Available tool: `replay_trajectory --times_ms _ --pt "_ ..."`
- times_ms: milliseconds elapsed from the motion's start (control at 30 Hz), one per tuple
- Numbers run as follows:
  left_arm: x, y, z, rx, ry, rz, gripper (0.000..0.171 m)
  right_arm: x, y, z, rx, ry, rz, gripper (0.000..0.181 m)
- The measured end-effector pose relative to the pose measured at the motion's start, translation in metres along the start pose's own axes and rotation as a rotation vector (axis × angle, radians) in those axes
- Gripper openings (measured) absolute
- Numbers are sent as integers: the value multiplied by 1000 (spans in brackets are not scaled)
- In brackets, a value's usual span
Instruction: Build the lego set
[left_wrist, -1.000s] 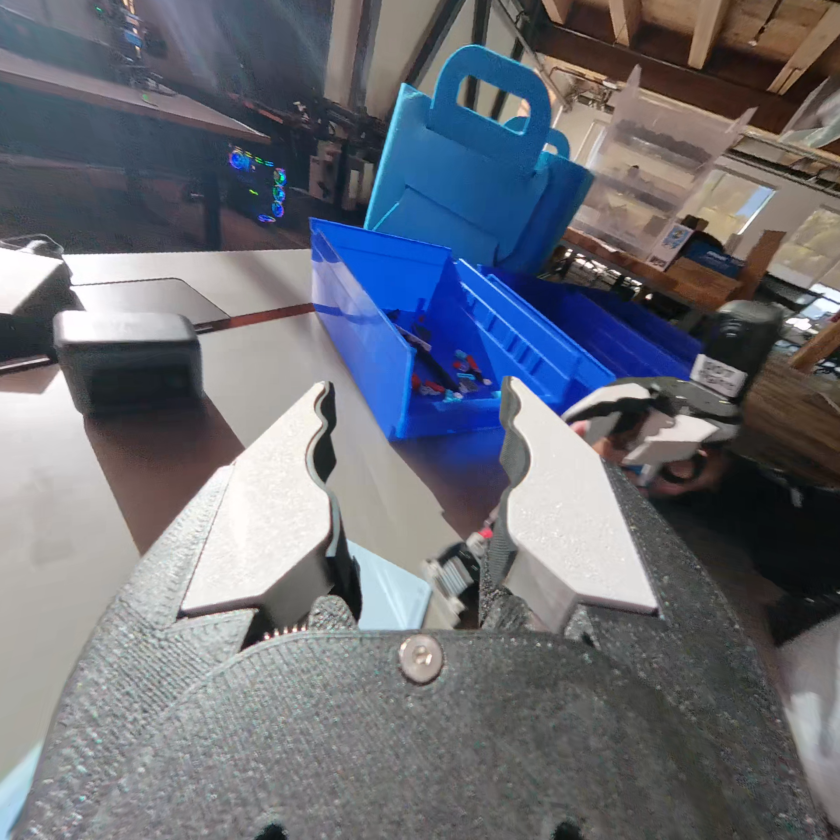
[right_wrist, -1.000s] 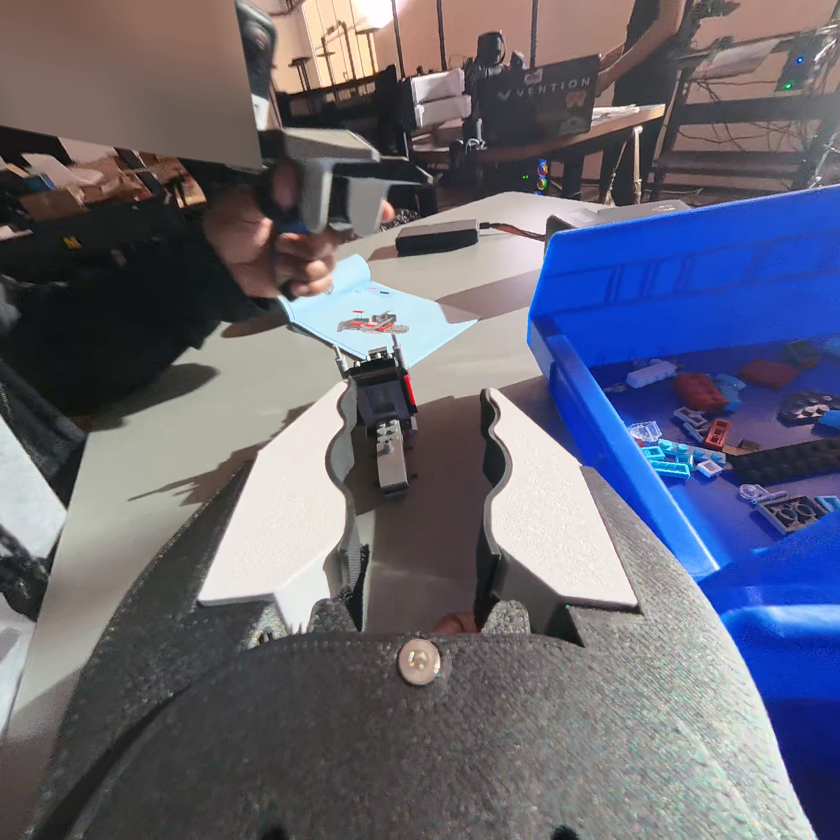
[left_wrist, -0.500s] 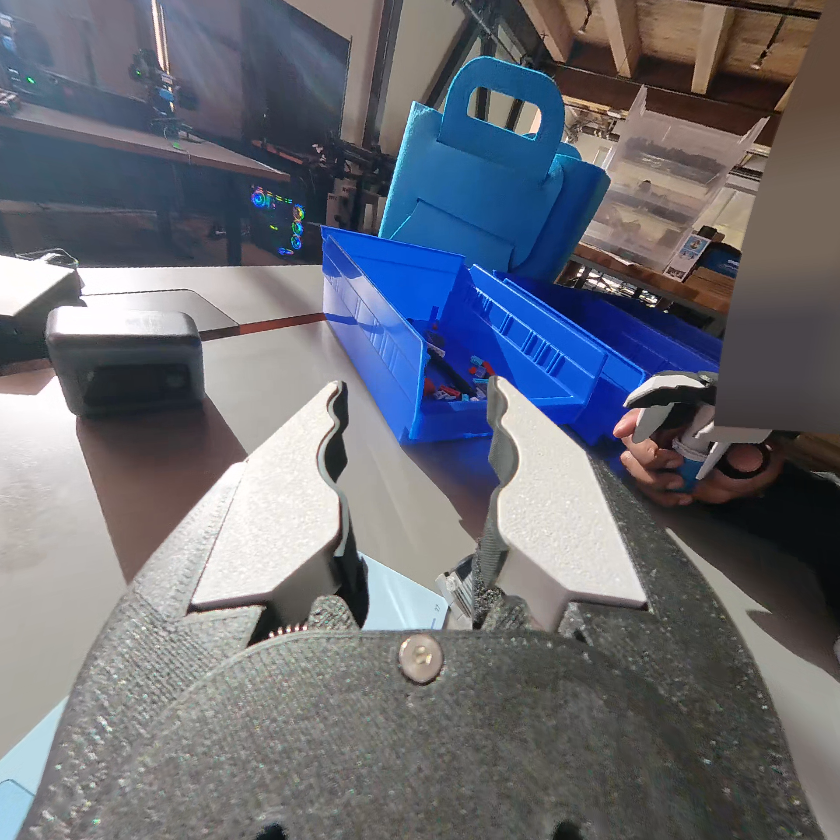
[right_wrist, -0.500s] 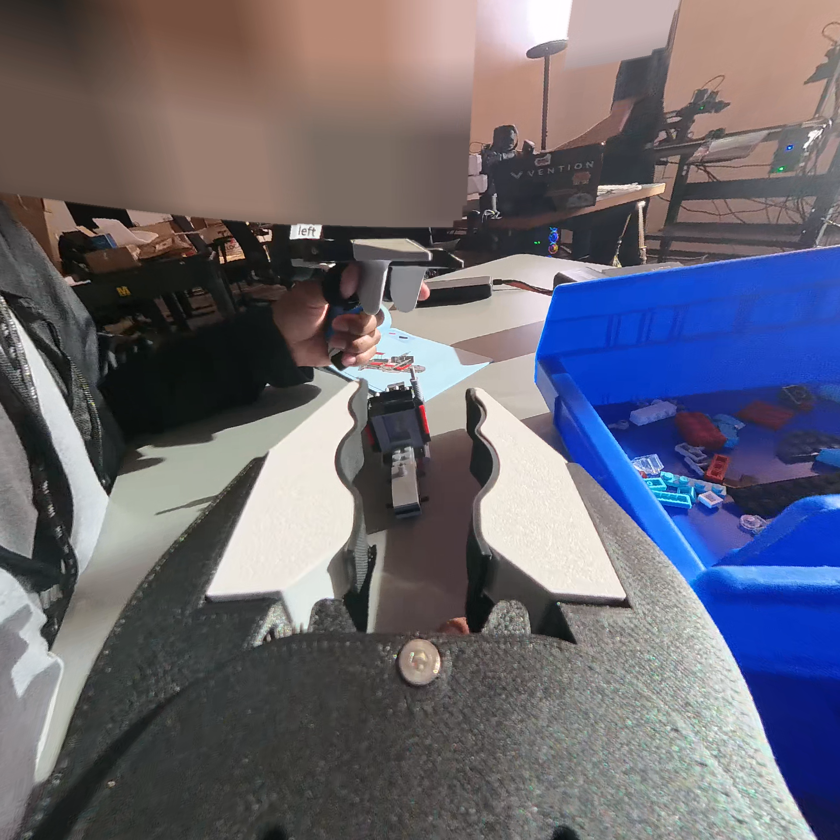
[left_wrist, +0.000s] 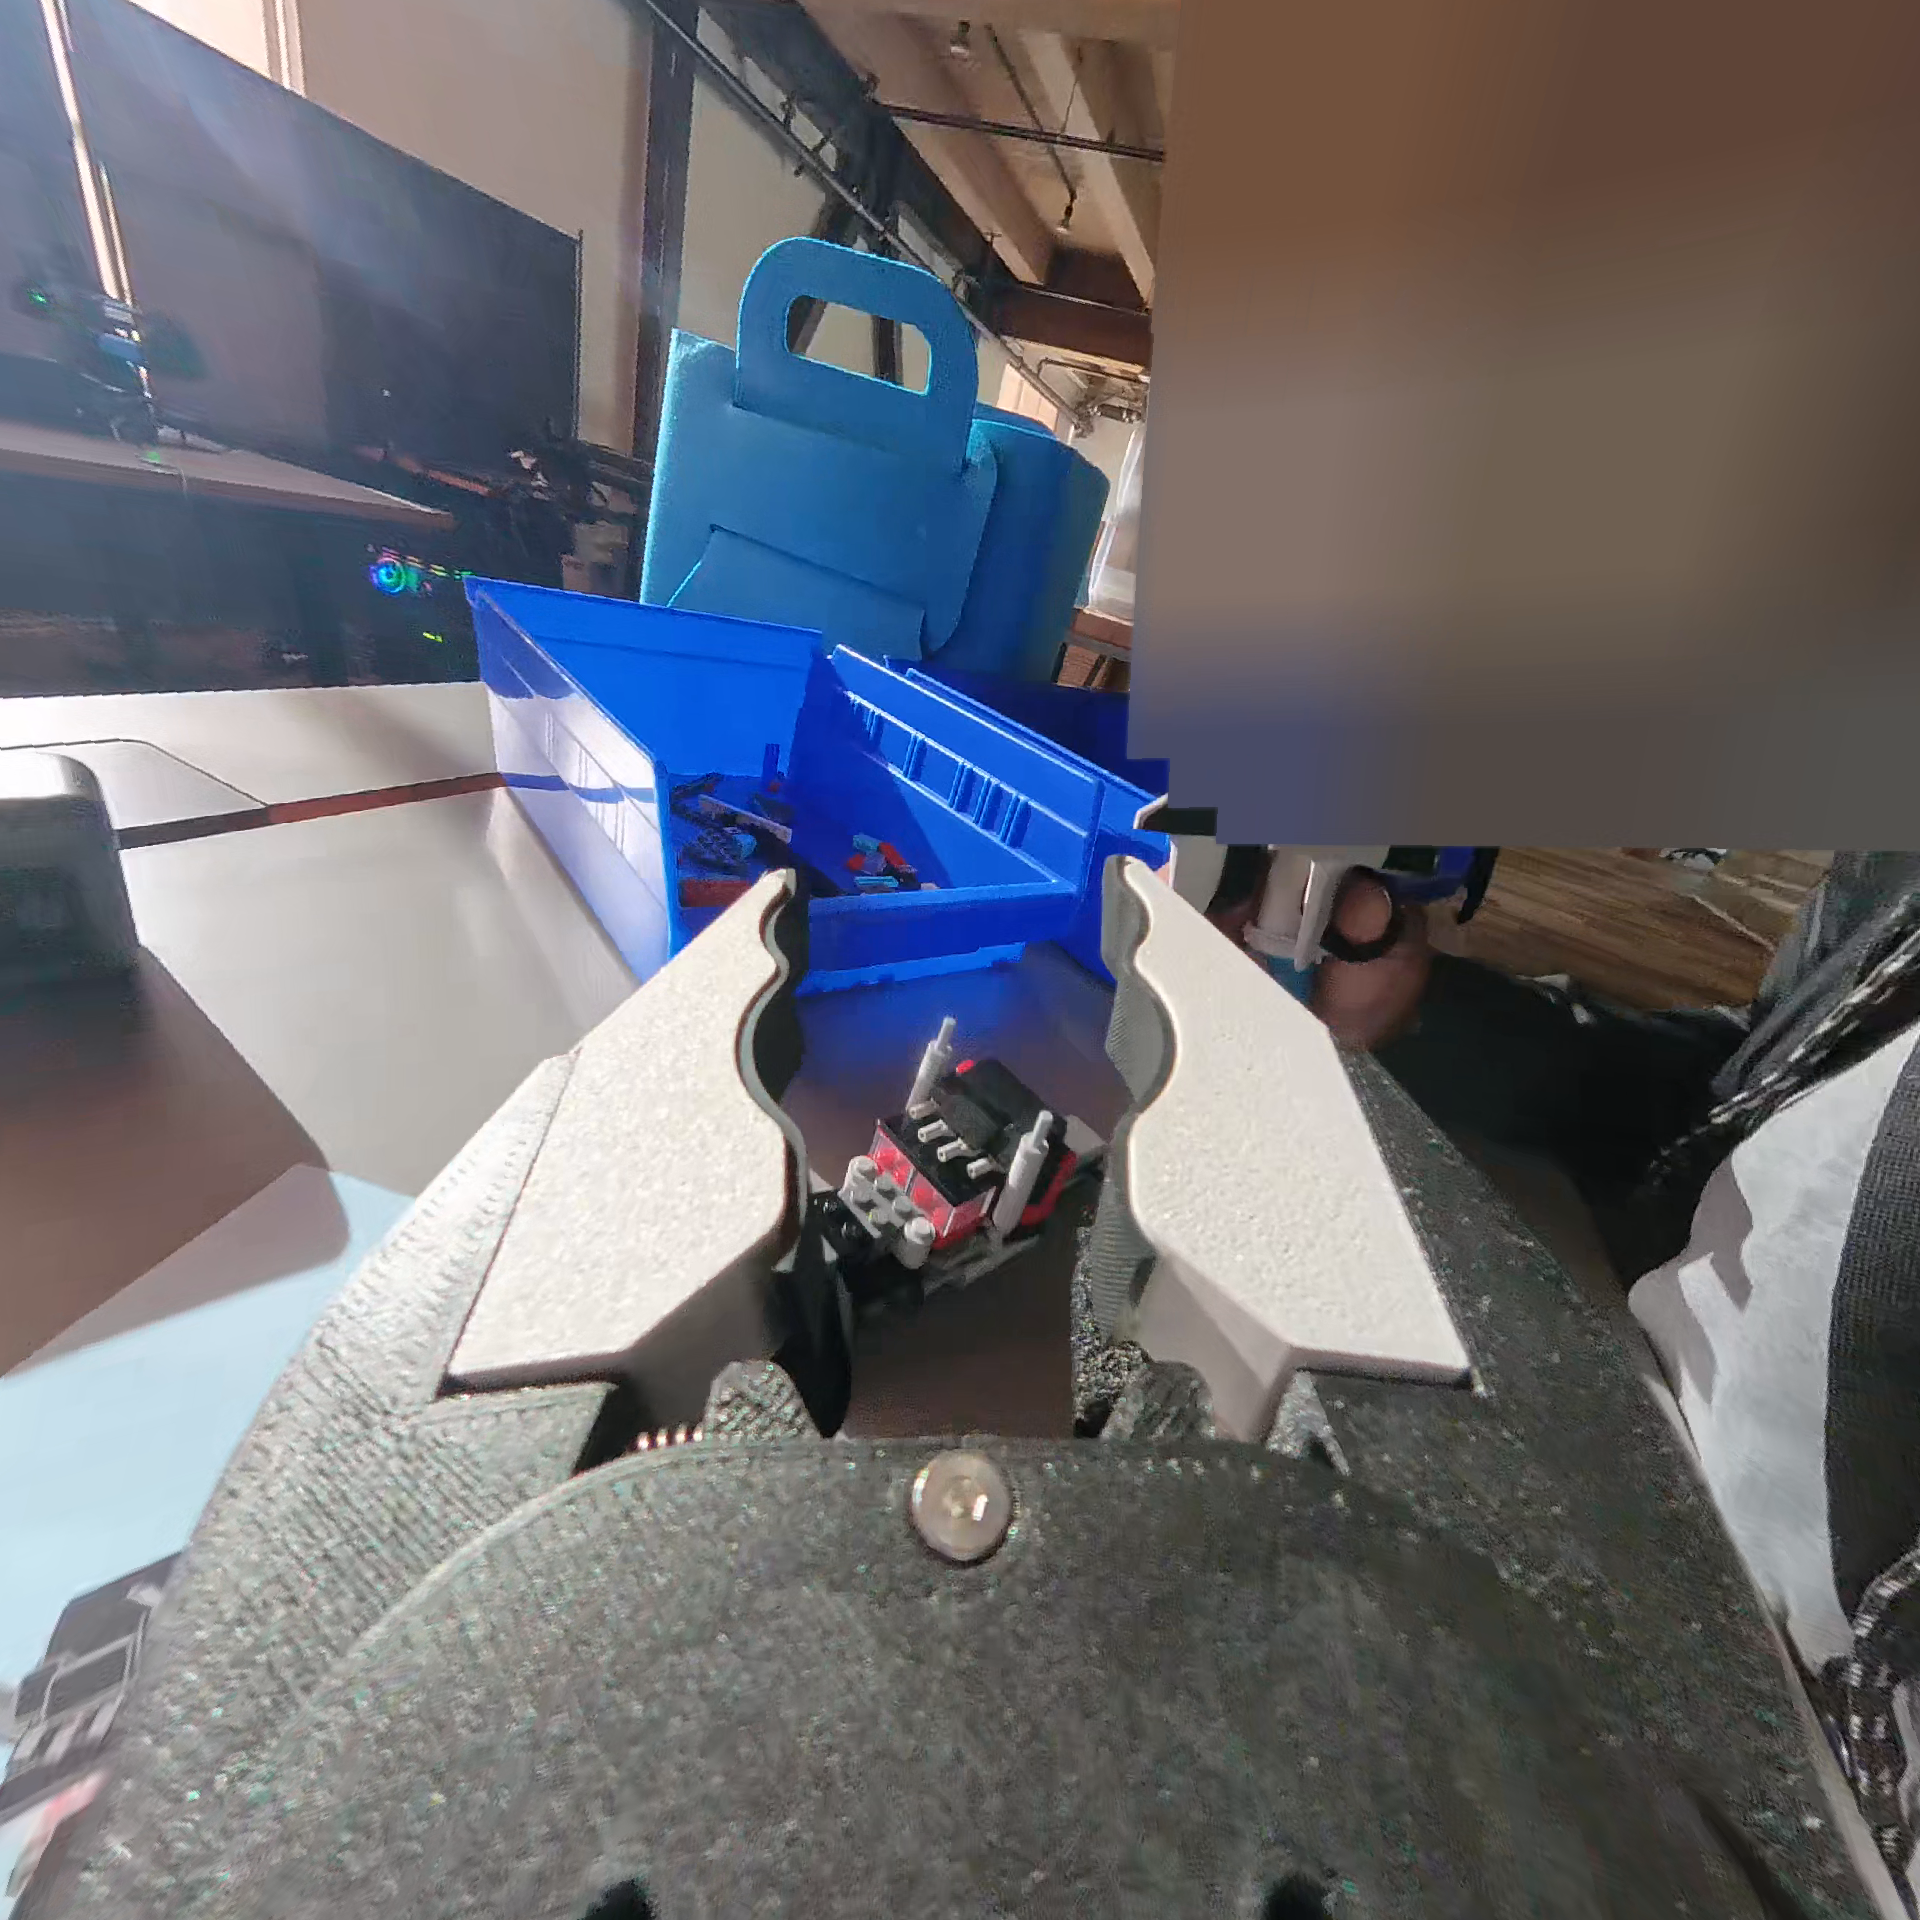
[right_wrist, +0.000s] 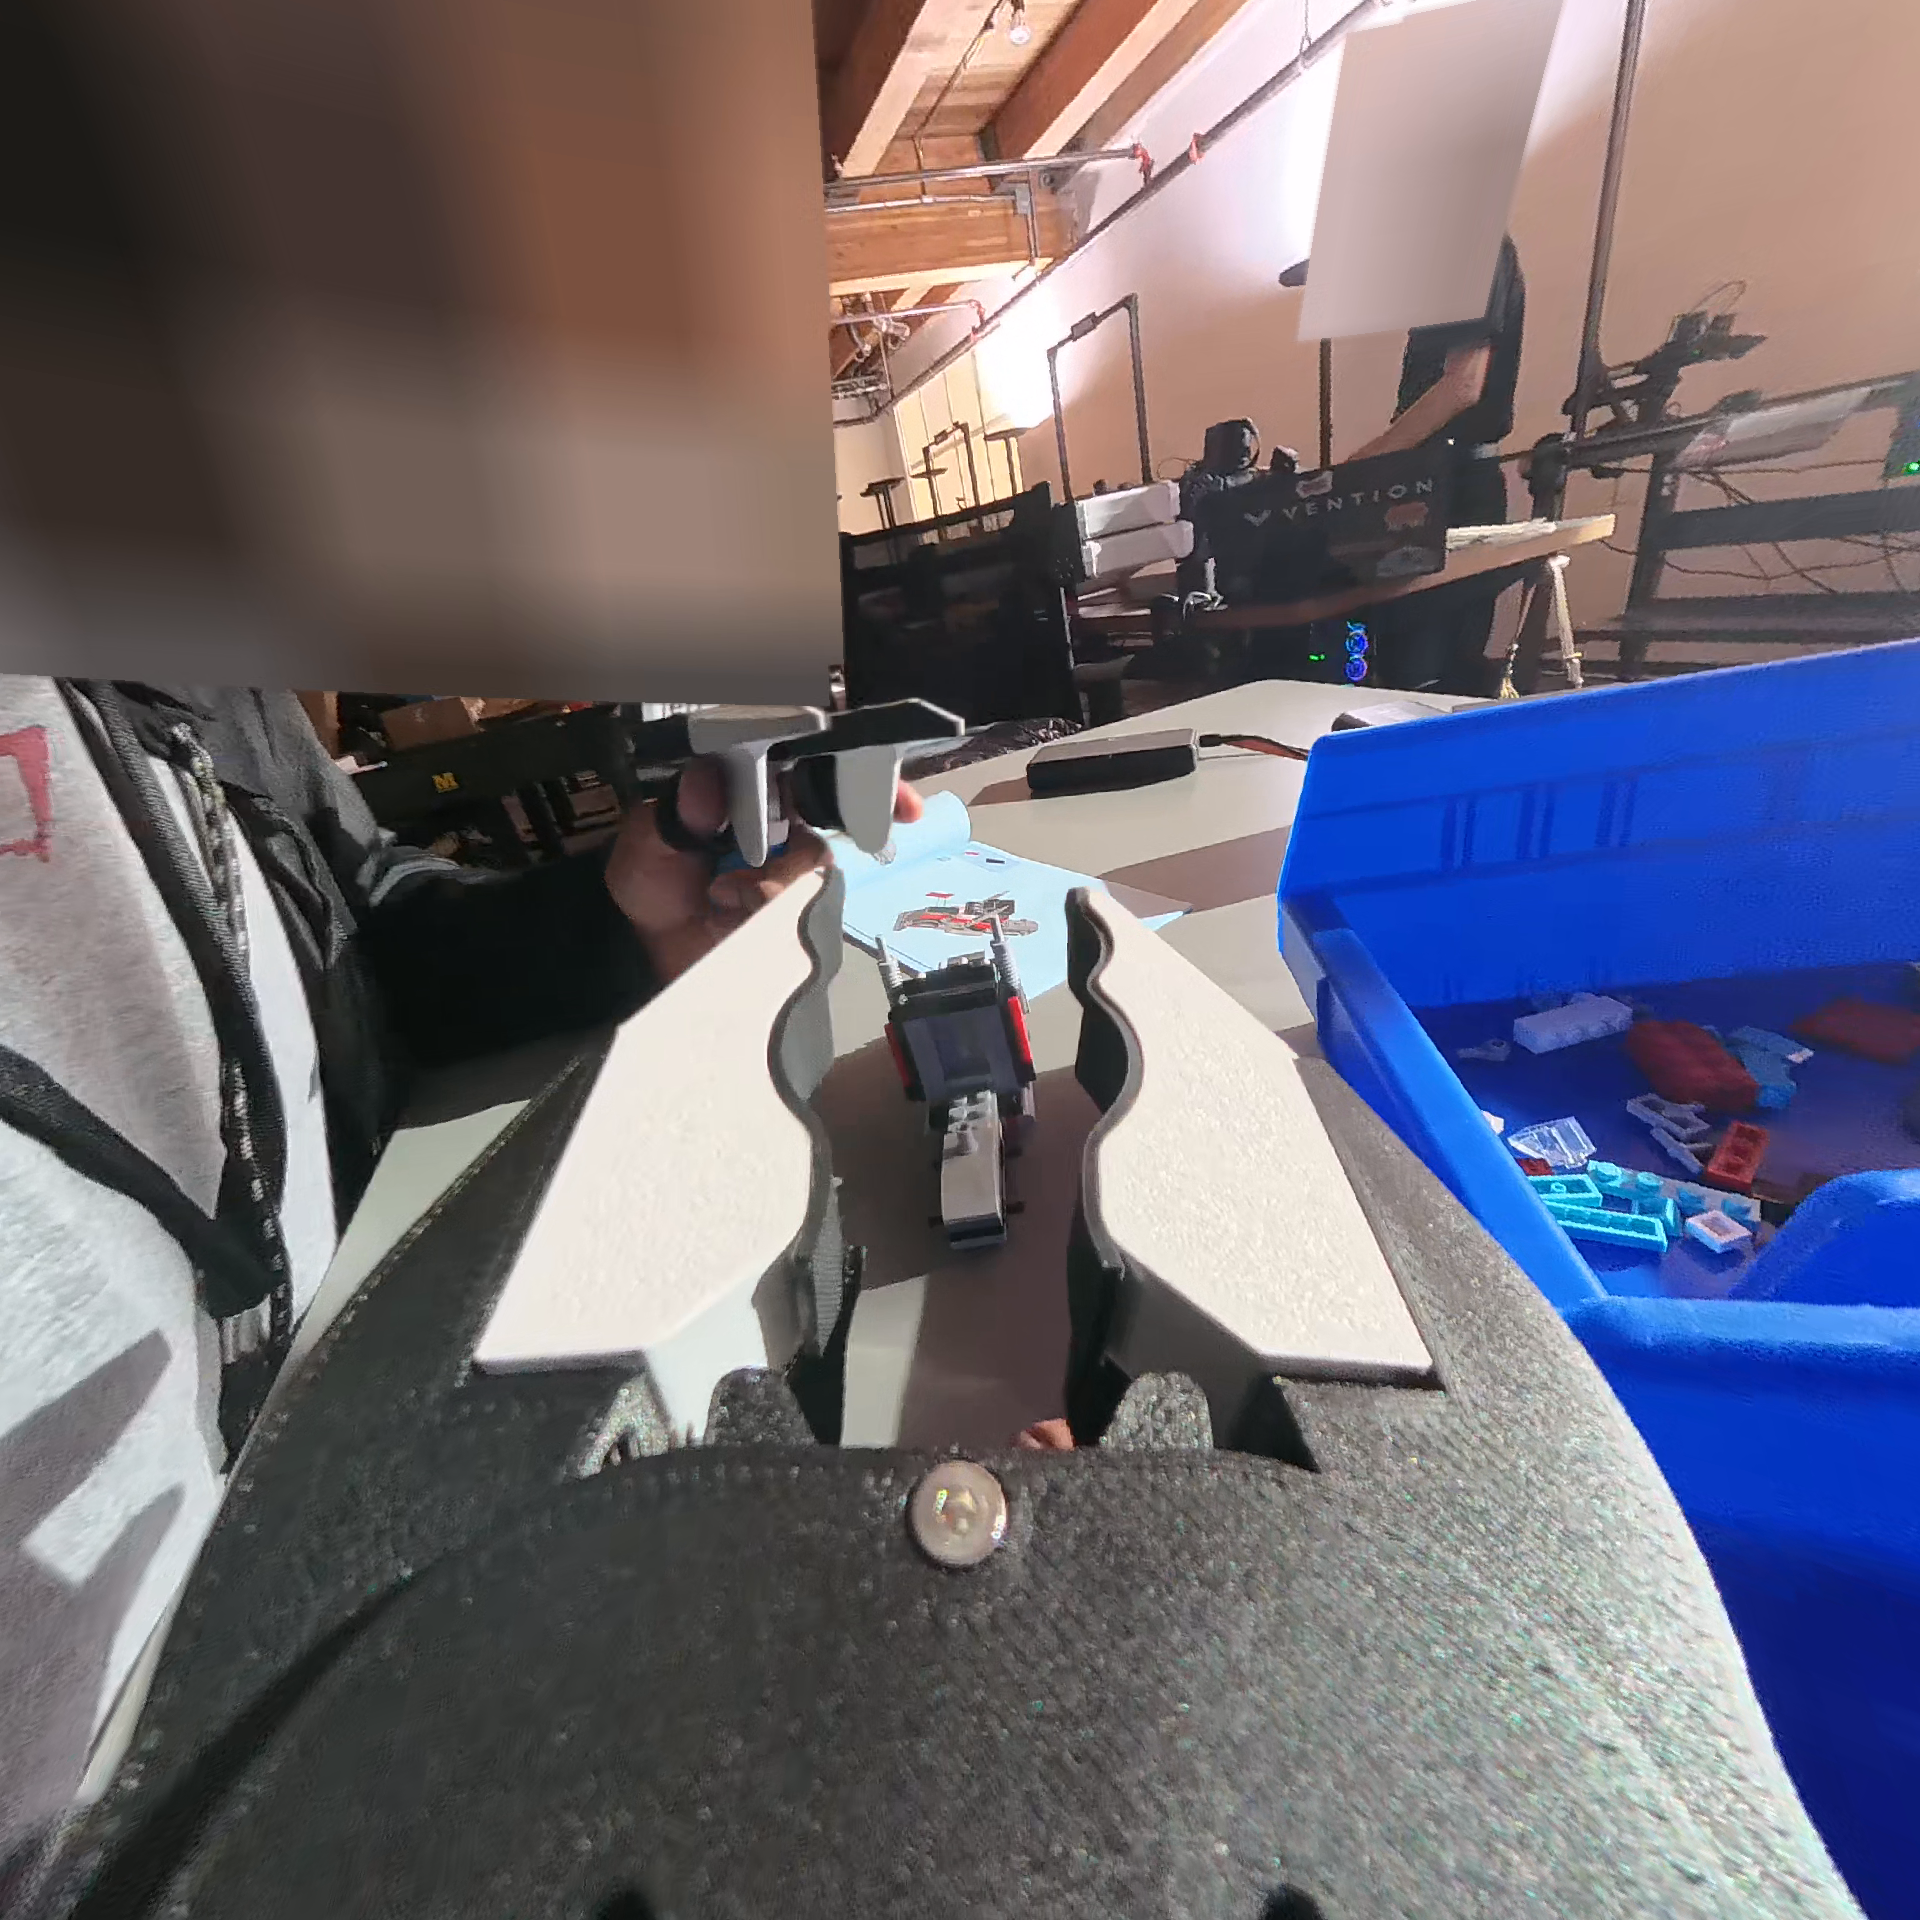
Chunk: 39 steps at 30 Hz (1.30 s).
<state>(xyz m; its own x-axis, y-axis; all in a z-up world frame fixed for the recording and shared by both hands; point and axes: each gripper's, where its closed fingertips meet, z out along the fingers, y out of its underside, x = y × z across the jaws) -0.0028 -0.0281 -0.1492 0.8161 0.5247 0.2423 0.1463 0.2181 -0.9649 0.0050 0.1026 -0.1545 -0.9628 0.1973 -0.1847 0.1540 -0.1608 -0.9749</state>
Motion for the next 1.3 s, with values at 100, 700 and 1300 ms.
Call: replay_trajectory --times_ms 100,700,1300 --pt "-2 6 -13 -2 -24 -44 58 2 -1 0 7 10 3 45" --pt "-52 9 -27 7 -198 -201 58 14 2 7 -7 119 -32 44" --pt "-64 2 -3 48 -494 77 56 2 -11 -61 93 224 35 42"
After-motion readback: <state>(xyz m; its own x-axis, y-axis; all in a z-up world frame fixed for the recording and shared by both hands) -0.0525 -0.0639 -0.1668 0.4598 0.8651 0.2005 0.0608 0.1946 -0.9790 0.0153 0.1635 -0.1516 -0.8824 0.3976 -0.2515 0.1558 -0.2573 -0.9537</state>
